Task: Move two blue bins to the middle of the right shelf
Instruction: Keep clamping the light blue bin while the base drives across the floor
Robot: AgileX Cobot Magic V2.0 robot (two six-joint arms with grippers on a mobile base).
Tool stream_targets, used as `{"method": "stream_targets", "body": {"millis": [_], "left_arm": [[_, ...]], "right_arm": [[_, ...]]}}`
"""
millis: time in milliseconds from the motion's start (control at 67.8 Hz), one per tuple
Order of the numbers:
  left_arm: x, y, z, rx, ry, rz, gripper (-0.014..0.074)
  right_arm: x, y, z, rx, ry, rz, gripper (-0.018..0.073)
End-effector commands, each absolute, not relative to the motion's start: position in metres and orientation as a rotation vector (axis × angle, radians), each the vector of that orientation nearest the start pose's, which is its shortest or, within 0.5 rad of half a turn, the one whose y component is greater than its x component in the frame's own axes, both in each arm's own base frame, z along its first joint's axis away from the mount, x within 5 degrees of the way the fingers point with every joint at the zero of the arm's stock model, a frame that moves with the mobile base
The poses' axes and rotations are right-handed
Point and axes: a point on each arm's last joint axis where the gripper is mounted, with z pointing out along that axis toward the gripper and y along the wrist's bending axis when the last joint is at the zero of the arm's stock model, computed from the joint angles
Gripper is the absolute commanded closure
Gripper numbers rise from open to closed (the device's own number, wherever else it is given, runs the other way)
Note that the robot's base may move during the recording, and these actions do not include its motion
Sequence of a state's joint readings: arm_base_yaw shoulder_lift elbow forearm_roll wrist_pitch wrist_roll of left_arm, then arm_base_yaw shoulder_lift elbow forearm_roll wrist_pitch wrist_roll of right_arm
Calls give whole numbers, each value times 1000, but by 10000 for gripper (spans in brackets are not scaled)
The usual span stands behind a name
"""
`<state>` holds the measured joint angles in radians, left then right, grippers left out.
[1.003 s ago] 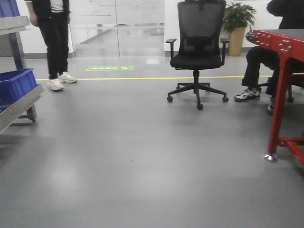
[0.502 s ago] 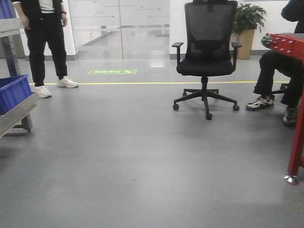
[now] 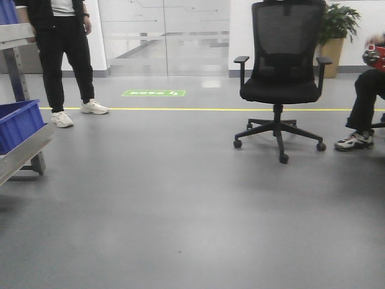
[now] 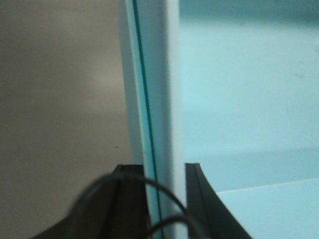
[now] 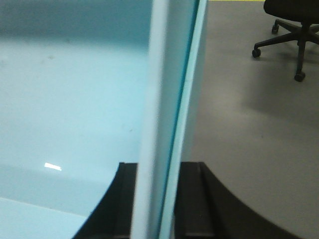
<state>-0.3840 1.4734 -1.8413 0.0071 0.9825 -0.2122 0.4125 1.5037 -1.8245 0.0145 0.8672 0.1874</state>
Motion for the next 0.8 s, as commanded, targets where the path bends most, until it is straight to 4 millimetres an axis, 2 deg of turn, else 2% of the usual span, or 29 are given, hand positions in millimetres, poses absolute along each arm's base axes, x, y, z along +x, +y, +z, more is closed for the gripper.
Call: {"method": "stream_targets", "body": {"millis": [0, 782], "left_arm": [[277, -111, 511, 171, 1980, -374, 707], [277, -111, 511, 171, 1980, -372, 707]], "right_arm": [[287, 127, 510, -239, 1895, 403, 712], [287, 127, 510, -239, 1895, 403, 712]]}}
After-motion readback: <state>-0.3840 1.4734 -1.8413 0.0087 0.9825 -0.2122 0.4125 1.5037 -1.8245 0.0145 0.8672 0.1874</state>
